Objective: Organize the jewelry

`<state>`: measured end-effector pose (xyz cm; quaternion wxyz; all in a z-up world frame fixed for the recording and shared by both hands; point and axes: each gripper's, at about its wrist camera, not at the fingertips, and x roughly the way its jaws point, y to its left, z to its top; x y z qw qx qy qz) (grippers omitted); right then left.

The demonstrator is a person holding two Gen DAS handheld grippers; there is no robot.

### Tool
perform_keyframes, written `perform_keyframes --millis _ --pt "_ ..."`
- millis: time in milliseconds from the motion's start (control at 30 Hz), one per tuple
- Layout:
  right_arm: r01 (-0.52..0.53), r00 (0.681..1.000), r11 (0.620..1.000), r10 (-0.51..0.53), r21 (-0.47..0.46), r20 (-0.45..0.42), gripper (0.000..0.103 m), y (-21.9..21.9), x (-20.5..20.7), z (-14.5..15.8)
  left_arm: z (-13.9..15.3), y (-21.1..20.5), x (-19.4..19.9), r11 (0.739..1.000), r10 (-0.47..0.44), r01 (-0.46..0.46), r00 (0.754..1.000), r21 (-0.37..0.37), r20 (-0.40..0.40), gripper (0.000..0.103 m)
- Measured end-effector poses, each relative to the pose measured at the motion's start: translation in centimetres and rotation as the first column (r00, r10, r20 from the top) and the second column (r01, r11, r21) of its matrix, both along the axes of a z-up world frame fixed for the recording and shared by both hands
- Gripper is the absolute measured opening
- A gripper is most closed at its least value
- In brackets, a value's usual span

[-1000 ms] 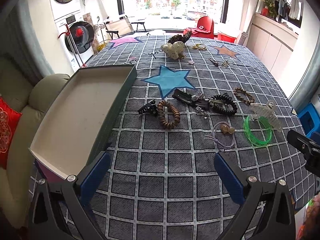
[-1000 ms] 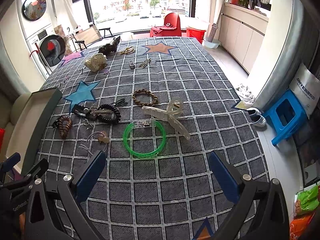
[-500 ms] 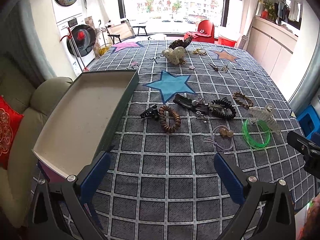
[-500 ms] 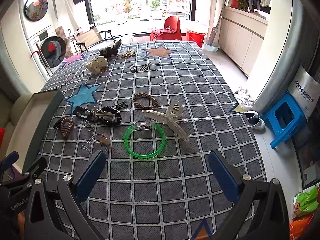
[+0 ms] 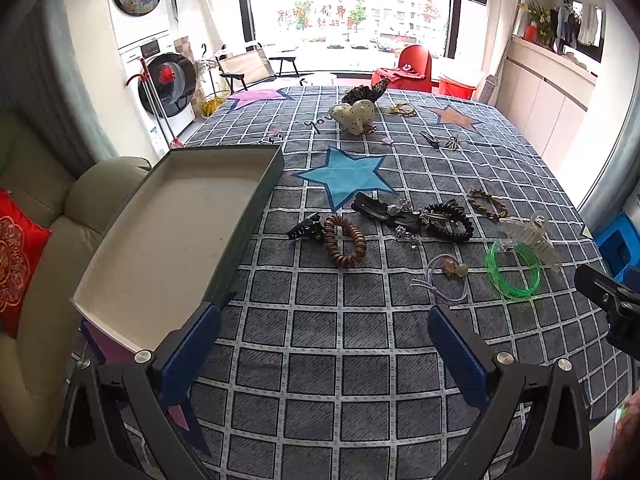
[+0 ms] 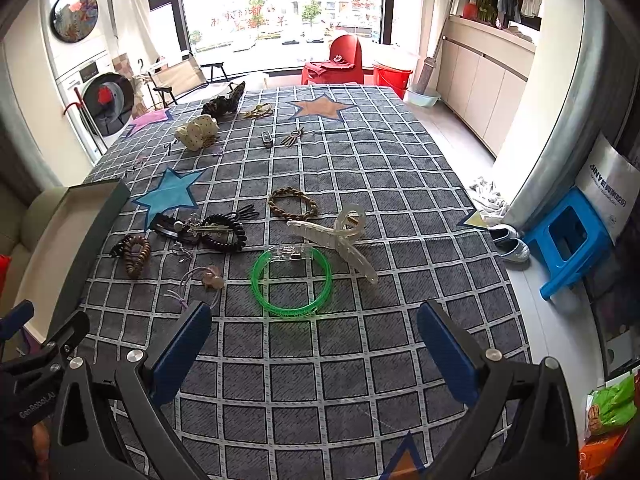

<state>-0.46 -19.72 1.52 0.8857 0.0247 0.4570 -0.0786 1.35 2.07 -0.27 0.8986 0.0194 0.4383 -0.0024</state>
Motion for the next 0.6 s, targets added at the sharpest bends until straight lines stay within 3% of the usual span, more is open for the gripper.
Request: perform_keyframes --millis 600 --pt "0.001 1.0 1.0 -0.001 0.001 0.004 0.102 0.02 -0.14 0.11 0.26 0.51 -0.2 1.0 0.003 -0.003 1.0 0.003 -0.002 0.103"
